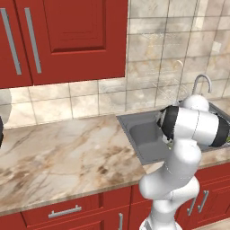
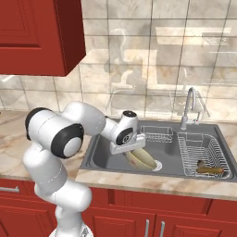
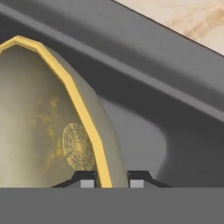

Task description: Dump the hot dog and garlic from the bowl so the bowl can be washed. Place the bowl in the sink after clearing the leftovers.

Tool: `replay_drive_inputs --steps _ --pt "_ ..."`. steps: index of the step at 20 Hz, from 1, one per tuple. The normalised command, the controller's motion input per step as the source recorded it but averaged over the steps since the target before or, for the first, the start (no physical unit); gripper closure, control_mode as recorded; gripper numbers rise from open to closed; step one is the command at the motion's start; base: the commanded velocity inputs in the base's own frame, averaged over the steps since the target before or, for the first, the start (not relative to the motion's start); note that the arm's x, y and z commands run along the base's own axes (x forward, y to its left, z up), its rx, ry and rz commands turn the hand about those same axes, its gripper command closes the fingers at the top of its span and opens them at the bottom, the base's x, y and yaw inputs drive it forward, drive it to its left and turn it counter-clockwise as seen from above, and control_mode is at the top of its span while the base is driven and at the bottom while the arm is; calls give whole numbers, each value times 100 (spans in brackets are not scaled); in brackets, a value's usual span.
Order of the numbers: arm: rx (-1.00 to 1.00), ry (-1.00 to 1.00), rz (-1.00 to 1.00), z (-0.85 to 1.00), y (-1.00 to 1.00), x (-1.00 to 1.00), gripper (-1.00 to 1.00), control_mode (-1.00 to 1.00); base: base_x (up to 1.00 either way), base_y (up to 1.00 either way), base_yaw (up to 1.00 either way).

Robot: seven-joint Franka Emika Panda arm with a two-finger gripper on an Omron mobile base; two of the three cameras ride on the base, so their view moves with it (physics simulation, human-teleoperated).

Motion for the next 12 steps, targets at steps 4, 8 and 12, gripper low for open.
replay_drive_inputs --steps 4,8,12 --pt "0 0 -4 -7 0 31 100 -100 0 0 0" --pt "0 0 -5 -9 0 46 100 -100 0 0 0" --pt "0 0 -4 -41 -8 18 100 -100 0 0 0"
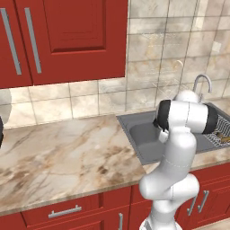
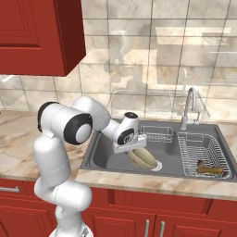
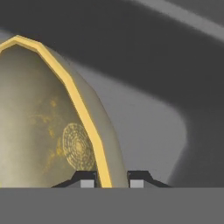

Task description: Dump the hot dog and garlic from the bowl so the bowl can be washed. Place the bowl in the sink after clearing the leftovers.

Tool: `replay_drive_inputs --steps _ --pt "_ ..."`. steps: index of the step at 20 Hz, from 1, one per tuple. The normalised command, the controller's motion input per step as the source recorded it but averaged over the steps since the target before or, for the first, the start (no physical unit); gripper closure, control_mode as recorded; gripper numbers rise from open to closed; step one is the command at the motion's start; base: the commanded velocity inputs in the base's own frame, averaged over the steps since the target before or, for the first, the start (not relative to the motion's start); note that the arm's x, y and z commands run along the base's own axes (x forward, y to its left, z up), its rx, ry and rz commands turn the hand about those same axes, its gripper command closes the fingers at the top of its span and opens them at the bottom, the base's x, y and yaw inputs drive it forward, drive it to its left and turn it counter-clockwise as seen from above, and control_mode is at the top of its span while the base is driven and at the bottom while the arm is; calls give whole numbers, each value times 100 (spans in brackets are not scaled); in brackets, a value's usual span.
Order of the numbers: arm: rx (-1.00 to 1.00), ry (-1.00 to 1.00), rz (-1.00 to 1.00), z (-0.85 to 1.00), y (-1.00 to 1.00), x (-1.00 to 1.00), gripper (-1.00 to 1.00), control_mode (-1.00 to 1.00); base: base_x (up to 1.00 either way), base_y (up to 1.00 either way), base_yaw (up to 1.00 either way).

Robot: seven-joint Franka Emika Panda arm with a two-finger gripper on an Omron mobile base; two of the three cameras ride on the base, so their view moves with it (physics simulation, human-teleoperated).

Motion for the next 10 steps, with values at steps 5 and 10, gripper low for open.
replay_drive_inputs --steps 5,10 --pt "0 0 -2 -29 -28 17 100 -100 0 0 0" --pt "0 0 -1 -25 -26 9 100 -100 0 0 0"
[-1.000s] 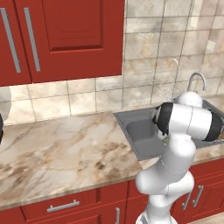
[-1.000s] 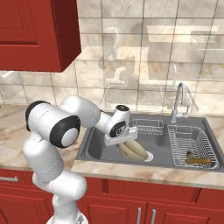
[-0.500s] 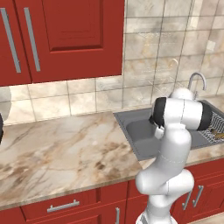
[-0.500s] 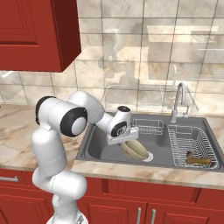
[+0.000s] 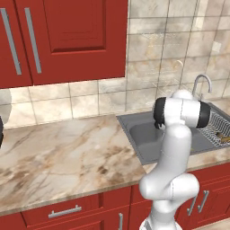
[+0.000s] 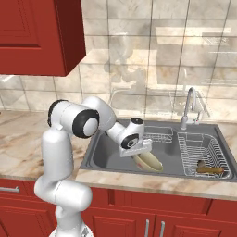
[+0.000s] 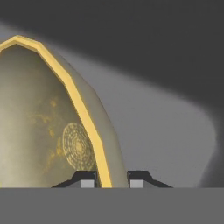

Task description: Dump the hot dog and garlic from the bowl so the bowl can be washed. Place the bowl in the sink after clearing the leftovers.

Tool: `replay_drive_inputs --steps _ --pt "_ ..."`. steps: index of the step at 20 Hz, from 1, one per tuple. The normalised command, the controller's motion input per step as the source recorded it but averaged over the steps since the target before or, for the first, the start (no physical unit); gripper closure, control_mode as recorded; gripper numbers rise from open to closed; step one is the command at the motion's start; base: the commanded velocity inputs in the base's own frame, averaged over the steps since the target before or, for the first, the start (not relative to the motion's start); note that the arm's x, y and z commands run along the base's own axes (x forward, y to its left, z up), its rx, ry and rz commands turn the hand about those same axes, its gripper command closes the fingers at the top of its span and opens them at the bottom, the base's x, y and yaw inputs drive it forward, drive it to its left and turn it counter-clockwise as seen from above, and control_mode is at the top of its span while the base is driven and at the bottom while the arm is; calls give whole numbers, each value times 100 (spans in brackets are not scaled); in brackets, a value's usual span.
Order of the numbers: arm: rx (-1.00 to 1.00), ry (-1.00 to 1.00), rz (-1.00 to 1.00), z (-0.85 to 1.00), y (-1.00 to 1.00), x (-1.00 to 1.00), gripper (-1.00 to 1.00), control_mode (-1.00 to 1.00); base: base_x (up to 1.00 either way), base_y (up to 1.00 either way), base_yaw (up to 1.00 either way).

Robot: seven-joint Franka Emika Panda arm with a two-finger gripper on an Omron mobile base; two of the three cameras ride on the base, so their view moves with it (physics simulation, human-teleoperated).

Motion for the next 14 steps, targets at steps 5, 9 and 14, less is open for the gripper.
replay_drive_inputs --steps 5,9,14 --pt "0 0 -1 -14 -11 17 100 -100 0 0 0" --pt "0 1 -3 -39 -1 20 100 -100 0 0 0" --pt "0 0 -5 -30 0 30 100 -100 0 0 0"
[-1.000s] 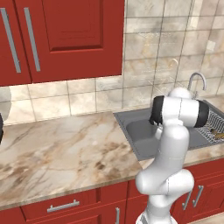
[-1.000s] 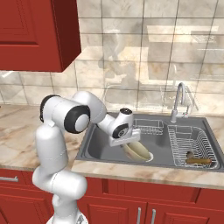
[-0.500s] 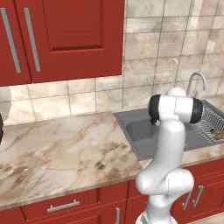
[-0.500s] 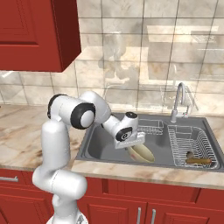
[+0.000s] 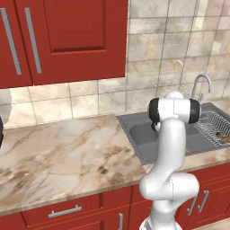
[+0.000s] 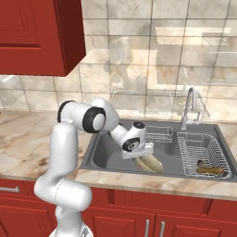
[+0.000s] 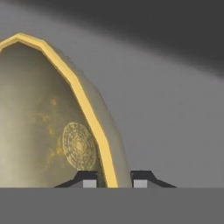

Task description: Dump the hot dog and garlic from the bowl so the bowl can be washed. Place the bowl in the sink after clearing the leftovers.

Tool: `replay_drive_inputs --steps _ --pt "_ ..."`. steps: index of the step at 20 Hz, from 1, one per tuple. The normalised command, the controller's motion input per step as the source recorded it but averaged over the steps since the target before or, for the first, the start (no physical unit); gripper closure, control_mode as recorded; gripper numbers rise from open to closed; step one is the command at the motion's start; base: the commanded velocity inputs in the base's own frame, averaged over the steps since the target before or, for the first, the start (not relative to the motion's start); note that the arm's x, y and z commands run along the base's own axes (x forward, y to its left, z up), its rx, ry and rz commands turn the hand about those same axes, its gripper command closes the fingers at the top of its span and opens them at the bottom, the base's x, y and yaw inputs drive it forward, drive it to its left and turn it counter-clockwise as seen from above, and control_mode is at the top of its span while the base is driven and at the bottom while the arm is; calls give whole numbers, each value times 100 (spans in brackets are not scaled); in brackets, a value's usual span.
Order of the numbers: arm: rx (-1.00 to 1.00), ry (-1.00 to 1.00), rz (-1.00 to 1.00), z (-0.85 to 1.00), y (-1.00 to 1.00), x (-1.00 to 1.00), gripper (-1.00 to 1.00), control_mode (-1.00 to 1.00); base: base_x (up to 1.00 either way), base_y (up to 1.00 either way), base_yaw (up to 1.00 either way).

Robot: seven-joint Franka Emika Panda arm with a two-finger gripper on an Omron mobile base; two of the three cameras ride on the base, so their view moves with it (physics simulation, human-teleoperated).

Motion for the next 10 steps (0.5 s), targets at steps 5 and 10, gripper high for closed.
replay_drive_inputs --steps 5,10 --pt "0 0 -5 -31 0 23 100 -100 0 0 0" --pt "0 3 -8 -37 0 5 100 -100 0 0 0"
